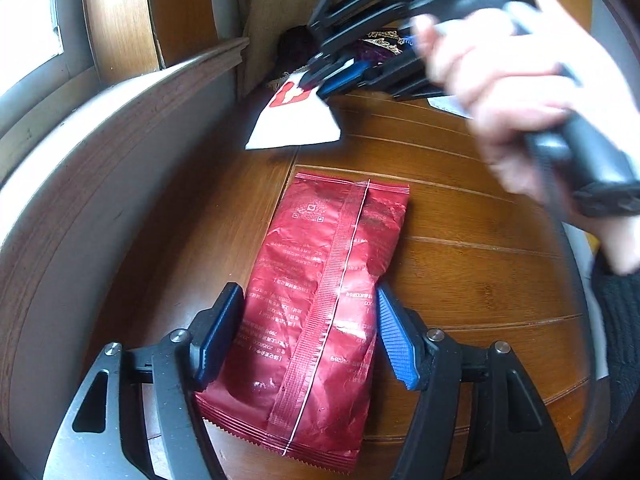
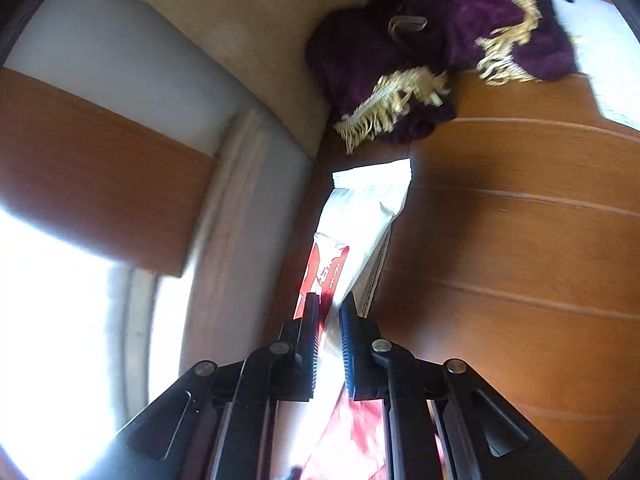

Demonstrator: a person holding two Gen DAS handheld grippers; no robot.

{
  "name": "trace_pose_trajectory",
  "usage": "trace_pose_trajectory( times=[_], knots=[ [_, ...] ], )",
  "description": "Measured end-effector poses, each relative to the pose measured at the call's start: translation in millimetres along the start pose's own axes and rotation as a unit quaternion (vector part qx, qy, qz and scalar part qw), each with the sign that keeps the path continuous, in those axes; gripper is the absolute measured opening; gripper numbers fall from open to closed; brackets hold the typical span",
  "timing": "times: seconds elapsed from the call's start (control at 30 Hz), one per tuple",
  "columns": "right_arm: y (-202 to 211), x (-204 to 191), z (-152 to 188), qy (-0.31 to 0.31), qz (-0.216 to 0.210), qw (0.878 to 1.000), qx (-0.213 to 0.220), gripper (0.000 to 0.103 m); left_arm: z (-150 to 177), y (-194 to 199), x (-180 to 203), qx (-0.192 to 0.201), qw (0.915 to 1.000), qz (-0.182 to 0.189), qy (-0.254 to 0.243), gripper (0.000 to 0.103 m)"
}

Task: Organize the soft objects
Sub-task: 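Grasp the red foil bag with left tool while right tool grasps the white-red packet, then carry the red bag and white-red packet into the tray and open both tools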

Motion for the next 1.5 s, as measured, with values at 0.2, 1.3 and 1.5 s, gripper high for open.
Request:
trace_pose_trajectory(
  times=[0.2,1.3,1.5],
  knots=[
    [93.4,14.9,22.5,0.022,-0.014,0.998,0.055,0.010,-0.6,-7.1,4.3,-0.008,0.9999,-0.005,-0.013,0.069],
    [268.3,100.0,138.5,0.081,-0.015,0.980,0.182,0.010,-29.6,-6.2,62.9,-0.058,0.9719,0.190,0.126,0.057],
    [289.7,98.6,136.5,0.094,0.005,0.975,0.201,0.010,-38.6,15.5,75.8,-0.025,0.9677,0.212,0.134,0.057]
  ],
)
Point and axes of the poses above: each gripper's, at about its wrist camera, not at the fingertips, and y roughly against the way its jaws point, x to its right, z to its underside, the point moved 2 cm from there along -y, roughly the way its jaws point, and after that the axes turned 15 degrees about x, right-handed, at the moved point
